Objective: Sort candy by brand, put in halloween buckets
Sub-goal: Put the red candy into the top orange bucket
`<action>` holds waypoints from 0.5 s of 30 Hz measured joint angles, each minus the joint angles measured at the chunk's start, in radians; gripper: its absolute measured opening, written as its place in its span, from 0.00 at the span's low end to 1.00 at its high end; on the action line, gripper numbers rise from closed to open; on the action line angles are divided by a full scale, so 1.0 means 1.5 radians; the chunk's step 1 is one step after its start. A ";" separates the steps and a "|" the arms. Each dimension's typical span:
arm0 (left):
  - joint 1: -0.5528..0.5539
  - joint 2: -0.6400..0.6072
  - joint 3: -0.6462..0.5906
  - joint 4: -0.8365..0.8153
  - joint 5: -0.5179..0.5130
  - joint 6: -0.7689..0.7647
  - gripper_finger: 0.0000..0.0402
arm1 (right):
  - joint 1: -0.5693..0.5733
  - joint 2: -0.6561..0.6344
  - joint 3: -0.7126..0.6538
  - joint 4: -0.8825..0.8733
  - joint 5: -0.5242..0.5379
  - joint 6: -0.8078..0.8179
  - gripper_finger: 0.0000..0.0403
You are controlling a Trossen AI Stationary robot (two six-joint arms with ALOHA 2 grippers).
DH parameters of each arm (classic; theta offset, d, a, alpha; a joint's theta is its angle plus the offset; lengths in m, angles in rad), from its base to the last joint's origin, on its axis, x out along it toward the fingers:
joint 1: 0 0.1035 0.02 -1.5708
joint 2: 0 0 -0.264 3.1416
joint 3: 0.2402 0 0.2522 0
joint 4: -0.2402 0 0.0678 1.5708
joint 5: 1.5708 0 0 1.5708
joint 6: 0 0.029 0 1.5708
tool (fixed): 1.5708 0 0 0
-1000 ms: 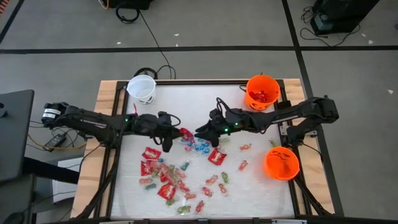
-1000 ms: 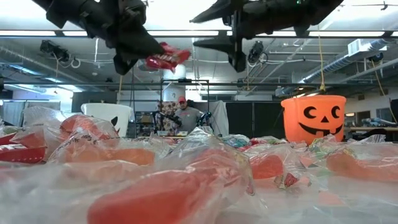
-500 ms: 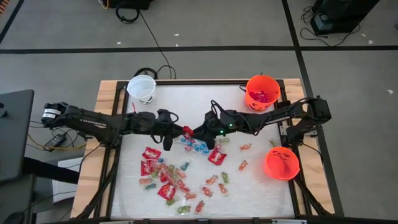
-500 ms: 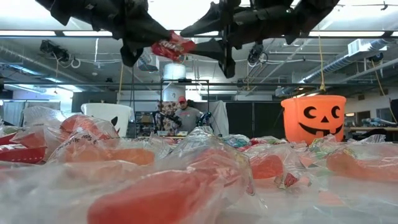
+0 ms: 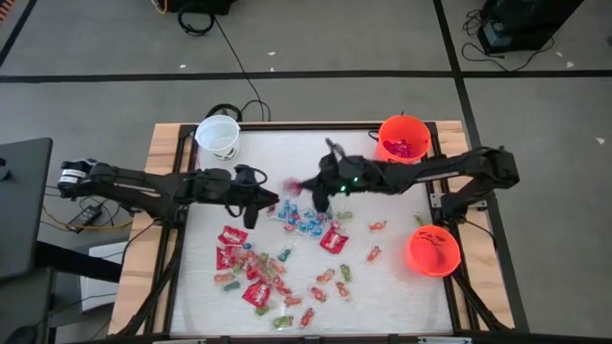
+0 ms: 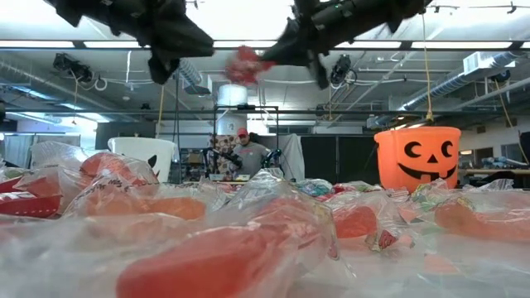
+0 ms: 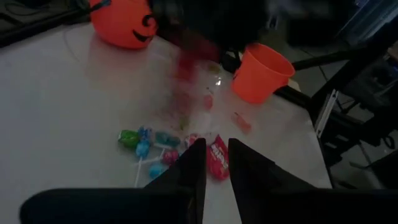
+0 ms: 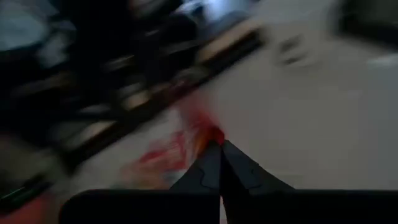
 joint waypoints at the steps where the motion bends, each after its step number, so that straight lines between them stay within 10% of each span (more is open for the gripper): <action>1: 0.002 -0.019 0.000 -0.019 0.003 0.000 0.18 | -0.006 -0.019 0.003 -0.041 0.029 -0.009 0.01; 15: 0.000 -0.181 -0.001 -0.281 -0.002 -0.035 0.18 | -0.141 -0.318 0.010 -0.544 0.232 0.030 0.01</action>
